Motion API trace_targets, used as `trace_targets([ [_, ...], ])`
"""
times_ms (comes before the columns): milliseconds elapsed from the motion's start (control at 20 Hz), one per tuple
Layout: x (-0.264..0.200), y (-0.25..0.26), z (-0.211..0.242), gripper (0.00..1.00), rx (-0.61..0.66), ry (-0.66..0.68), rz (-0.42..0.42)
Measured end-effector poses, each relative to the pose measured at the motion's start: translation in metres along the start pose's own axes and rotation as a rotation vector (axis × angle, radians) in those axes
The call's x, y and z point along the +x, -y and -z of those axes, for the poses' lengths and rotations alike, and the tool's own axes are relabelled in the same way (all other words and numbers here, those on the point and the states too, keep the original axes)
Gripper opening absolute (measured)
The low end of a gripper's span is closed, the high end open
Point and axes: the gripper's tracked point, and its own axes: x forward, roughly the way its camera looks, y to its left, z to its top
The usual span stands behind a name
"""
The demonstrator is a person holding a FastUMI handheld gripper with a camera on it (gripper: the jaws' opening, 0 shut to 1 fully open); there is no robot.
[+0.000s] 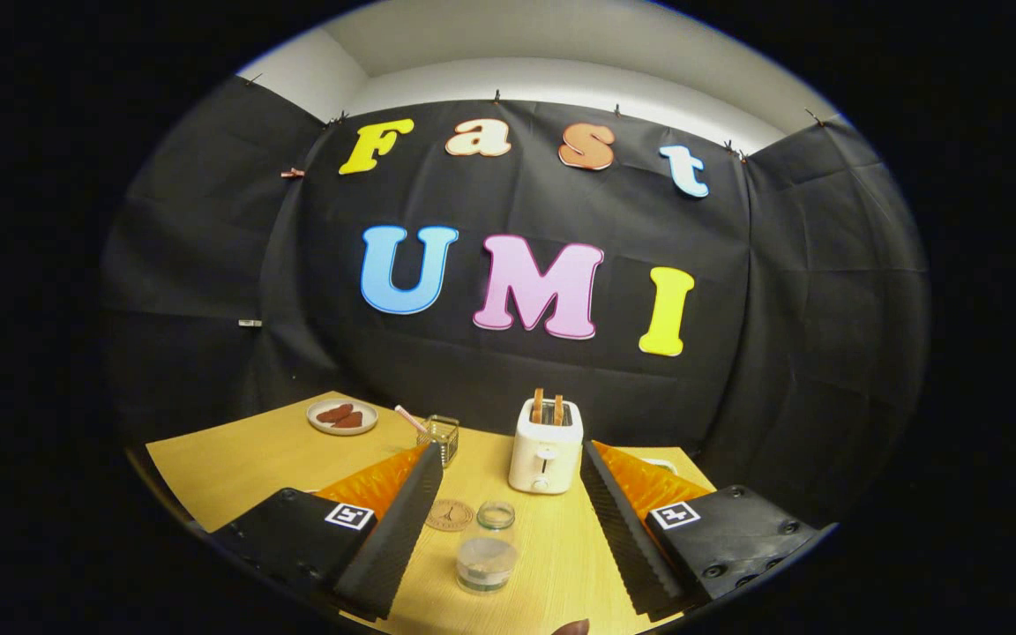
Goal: Take the bottle from table, then pour the juice into the cup, finally place the bottle on the coaster
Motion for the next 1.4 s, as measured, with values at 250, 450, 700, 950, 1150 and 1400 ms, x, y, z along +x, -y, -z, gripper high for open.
trace_targets([
  [250,0.002,-0.009,0.067,0.98,0.020,-0.093,-0.016],
  [450,0.012,-0.015,0.116,0.97,0.044,-0.156,-0.034],
  [700,0.034,-0.022,0.164,0.97,0.049,-0.207,-0.039],
  [950,0.047,-0.019,0.188,0.96,0.088,-0.239,-0.031],
  [1150,0.056,-0.026,0.189,0.81,0.113,-0.260,-0.045],
  [1400,0.058,-0.032,0.153,0.77,0.013,-0.246,-0.069],
])
